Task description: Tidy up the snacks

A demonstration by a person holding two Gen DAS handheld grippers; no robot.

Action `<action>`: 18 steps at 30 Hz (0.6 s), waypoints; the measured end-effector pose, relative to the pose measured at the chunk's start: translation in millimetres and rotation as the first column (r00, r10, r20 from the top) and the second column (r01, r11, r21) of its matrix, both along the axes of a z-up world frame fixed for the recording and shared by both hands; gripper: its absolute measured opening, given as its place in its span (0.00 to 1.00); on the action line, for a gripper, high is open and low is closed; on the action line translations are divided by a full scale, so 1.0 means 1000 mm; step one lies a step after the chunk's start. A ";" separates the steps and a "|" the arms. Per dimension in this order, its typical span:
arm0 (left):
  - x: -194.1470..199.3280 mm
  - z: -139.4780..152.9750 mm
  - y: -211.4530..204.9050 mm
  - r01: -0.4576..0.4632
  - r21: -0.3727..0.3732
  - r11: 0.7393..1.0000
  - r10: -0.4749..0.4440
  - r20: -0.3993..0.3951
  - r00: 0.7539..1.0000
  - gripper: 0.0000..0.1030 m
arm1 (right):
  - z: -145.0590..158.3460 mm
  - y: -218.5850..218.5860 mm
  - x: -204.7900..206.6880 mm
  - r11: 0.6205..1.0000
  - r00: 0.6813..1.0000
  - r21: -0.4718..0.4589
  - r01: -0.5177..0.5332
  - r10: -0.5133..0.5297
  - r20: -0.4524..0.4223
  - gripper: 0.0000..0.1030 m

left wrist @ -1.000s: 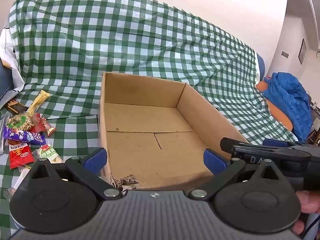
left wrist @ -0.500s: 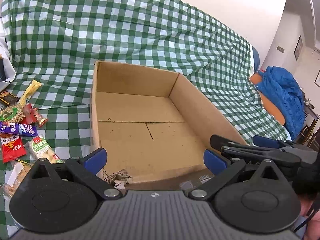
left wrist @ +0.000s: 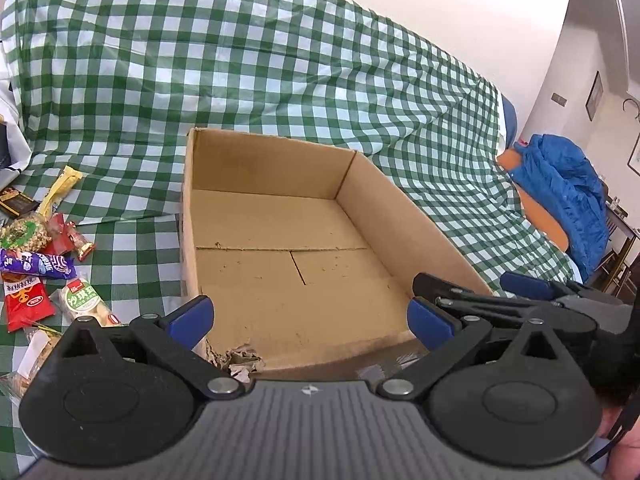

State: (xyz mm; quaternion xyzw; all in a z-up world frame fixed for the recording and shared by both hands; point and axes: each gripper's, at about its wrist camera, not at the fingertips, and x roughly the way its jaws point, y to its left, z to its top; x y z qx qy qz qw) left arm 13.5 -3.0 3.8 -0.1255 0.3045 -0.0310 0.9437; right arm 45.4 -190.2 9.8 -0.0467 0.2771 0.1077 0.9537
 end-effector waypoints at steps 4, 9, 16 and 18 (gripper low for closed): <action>-0.002 -0.001 0.002 0.009 -0.031 0.999 -0.009 0.003 1.000 1.00 | 0.000 0.000 0.000 1.000 1.000 0.009 0.000 0.000 0.002 0.96; -0.003 0.000 0.001 0.020 -0.022 1.000 -0.019 0.009 1.000 0.99 | 0.000 0.000 0.001 1.000 1.000 0.012 0.000 0.000 0.002 0.94; -0.005 0.001 0.001 0.035 -0.024 0.999 -0.035 0.016 0.999 0.84 | -0.001 0.001 0.000 1.000 1.000 0.010 -0.004 0.004 0.004 0.91; -0.005 0.001 0.001 0.041 -0.025 0.999 -0.041 0.014 0.999 0.74 | -0.001 0.001 0.000 1.000 1.000 0.009 -0.004 0.004 0.006 0.91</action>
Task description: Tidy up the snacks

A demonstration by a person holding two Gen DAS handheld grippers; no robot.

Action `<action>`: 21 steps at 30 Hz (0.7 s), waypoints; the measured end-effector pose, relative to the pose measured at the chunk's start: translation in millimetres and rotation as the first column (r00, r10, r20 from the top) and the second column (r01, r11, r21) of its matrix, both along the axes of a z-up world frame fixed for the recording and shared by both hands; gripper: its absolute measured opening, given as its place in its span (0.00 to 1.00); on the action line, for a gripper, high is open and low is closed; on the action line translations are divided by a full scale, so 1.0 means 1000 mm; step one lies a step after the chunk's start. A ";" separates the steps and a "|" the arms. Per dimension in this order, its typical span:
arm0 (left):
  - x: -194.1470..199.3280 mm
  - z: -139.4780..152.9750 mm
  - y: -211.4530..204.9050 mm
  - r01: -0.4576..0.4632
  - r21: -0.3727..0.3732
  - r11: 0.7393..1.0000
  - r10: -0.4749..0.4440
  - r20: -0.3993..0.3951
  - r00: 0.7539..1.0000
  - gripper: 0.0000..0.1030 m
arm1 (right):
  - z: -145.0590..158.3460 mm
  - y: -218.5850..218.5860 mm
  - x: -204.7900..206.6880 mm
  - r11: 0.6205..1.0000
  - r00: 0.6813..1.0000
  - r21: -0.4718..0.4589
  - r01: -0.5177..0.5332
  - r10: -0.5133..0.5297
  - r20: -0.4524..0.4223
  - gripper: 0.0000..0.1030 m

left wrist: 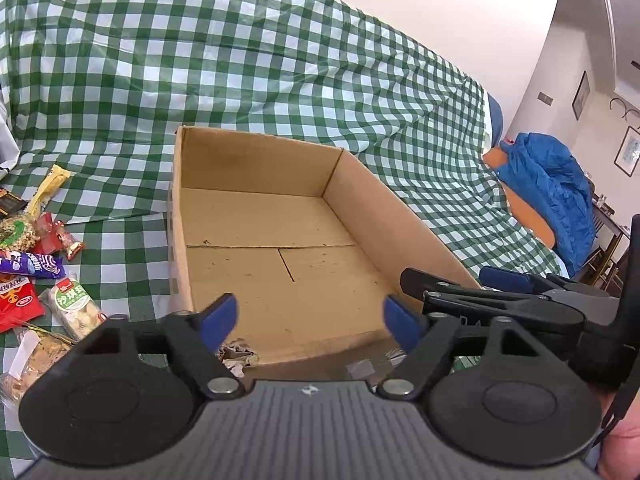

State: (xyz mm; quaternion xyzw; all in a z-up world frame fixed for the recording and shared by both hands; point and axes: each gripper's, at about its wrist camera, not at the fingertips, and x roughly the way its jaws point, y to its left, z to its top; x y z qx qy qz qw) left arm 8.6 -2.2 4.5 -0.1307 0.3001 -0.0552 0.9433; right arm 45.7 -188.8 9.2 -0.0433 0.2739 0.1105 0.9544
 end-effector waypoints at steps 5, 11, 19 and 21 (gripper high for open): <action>-0.001 0.002 0.000 0.012 0.014 1.000 -0.013 0.009 1.000 0.34 | 0.000 0.000 0.000 1.000 1.000 0.002 0.000 0.000 0.004 0.85; -0.009 0.006 0.012 0.028 -0.031 0.999 -0.027 0.016 1.000 0.21 | 0.001 0.001 -0.003 1.000 1.000 0.017 -0.007 0.007 0.030 0.64; -0.013 0.056 0.062 0.137 0.054 0.989 -0.141 0.071 0.988 0.21 | 0.008 0.010 -0.011 0.998 0.996 0.041 -0.053 0.050 0.072 0.55; -0.013 0.065 0.081 0.150 0.151 0.977 -0.166 0.102 0.981 0.21 | 0.009 0.014 -0.015 0.996 0.995 0.047 -0.070 0.066 0.078 0.55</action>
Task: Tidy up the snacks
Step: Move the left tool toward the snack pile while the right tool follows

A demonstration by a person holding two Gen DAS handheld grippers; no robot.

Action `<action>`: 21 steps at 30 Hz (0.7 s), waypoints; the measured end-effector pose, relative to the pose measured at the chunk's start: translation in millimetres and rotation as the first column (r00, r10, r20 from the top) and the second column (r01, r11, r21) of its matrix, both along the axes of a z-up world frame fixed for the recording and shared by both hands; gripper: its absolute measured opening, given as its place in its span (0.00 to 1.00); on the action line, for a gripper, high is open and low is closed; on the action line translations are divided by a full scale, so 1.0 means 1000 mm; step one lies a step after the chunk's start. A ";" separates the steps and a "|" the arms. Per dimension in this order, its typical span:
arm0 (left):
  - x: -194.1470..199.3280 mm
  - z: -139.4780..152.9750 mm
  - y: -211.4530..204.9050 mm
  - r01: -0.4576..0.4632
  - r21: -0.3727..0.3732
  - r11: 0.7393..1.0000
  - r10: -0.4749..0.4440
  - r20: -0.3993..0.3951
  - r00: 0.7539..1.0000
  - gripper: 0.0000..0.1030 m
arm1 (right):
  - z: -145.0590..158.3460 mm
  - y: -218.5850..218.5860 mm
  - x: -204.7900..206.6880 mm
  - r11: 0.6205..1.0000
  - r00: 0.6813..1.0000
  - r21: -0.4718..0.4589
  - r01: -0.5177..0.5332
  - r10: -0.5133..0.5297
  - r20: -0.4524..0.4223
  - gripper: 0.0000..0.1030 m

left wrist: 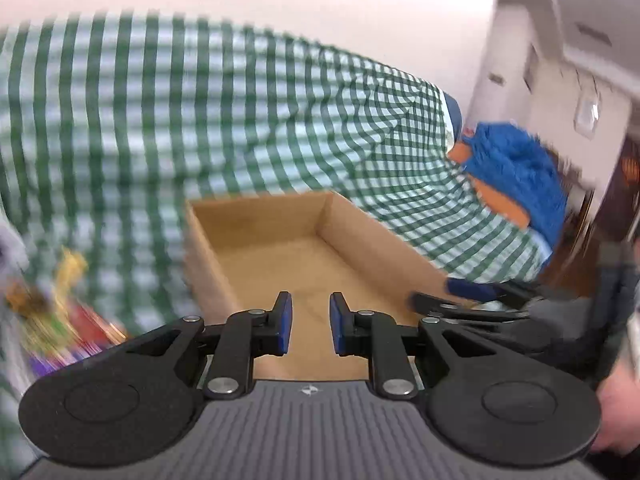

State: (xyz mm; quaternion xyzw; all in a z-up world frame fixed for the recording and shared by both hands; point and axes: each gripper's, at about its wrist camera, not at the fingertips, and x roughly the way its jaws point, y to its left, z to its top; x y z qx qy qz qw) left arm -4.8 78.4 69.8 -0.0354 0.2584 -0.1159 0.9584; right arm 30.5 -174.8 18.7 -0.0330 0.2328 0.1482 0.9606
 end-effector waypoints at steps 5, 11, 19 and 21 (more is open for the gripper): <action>-0.001 -0.030 0.095 -0.138 -0.173 0.975 0.131 -0.050 0.990 0.22 | 0.003 0.017 -0.009 0.998 0.998 0.007 -0.063 0.062 0.011 0.55; 0.015 -0.070 0.165 -0.341 -0.389 0.856 0.196 -0.365 0.910 0.23 | 0.008 0.042 -0.016 0.990 0.991 0.031 -0.134 0.134 0.022 0.55; 0.040 -0.111 0.145 -0.295 -0.132 0.946 0.169 -0.576 0.800 0.66 | 0.010 0.088 -0.022 0.965 0.967 0.055 -0.256 0.256 0.018 0.55; 0.042 -0.120 0.134 -0.254 -0.071 0.965 0.165 -0.590 0.790 0.69 | 0.008 0.102 -0.025 0.958 0.959 0.053 -0.282 0.282 0.011 0.56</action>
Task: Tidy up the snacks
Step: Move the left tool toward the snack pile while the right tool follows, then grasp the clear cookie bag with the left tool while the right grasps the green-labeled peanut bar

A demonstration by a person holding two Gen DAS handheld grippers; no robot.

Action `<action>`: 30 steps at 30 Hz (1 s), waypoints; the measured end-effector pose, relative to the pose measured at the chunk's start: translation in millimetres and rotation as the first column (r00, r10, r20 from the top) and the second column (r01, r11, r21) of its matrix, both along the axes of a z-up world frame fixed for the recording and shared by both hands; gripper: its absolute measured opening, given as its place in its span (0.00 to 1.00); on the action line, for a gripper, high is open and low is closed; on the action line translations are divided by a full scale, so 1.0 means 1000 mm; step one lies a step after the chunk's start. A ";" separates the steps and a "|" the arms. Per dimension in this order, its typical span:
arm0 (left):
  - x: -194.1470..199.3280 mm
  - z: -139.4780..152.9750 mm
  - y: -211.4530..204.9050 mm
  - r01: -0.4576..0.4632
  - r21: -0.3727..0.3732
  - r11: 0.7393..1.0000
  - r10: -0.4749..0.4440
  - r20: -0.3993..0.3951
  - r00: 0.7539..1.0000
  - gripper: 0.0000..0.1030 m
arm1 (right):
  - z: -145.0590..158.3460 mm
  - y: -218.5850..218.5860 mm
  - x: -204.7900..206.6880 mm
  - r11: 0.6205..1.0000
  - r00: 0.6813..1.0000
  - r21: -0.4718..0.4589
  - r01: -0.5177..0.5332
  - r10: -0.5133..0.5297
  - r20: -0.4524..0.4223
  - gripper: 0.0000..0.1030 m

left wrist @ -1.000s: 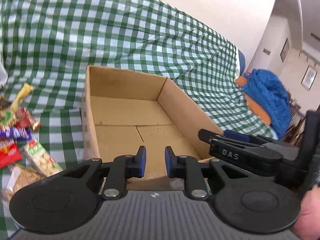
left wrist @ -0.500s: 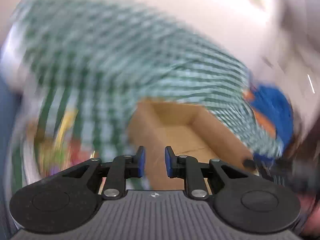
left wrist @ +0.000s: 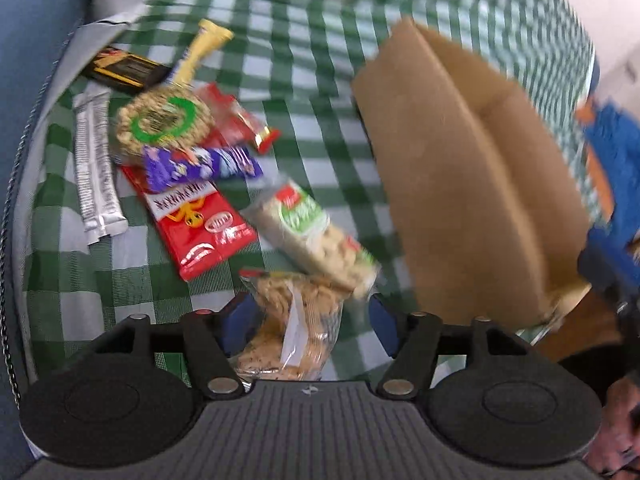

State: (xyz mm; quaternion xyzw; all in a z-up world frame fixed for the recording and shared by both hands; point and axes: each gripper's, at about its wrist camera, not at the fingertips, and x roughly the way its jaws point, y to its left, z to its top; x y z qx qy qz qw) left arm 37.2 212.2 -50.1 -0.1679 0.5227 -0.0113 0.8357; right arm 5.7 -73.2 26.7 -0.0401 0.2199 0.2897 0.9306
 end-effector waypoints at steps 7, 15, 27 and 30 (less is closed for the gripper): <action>0.008 -0.026 -0.034 0.145 0.201 0.969 -0.125 -0.109 0.986 0.49 | -0.010 0.031 -0.008 0.999 0.998 -0.011 -0.052 0.052 -0.017 0.59; -0.006 -0.007 0.027 -0.071 0.050 0.996 0.074 -0.054 0.996 0.38 | -0.024 0.049 -0.007 0.997 0.997 -0.043 -0.069 0.068 -0.019 0.65; -0.018 -0.003 0.047 -0.140 -0.011 0.990 0.139 -0.070 0.988 0.38 | -0.069 0.113 -0.014 0.954 0.977 -0.250 -0.165 0.194 0.093 0.65; -0.018 -0.004 0.048 -0.139 -0.010 0.990 0.138 -0.073 0.988 0.39 | -0.080 0.125 0.000 0.947 0.981 -0.276 -0.164 0.186 0.056 0.67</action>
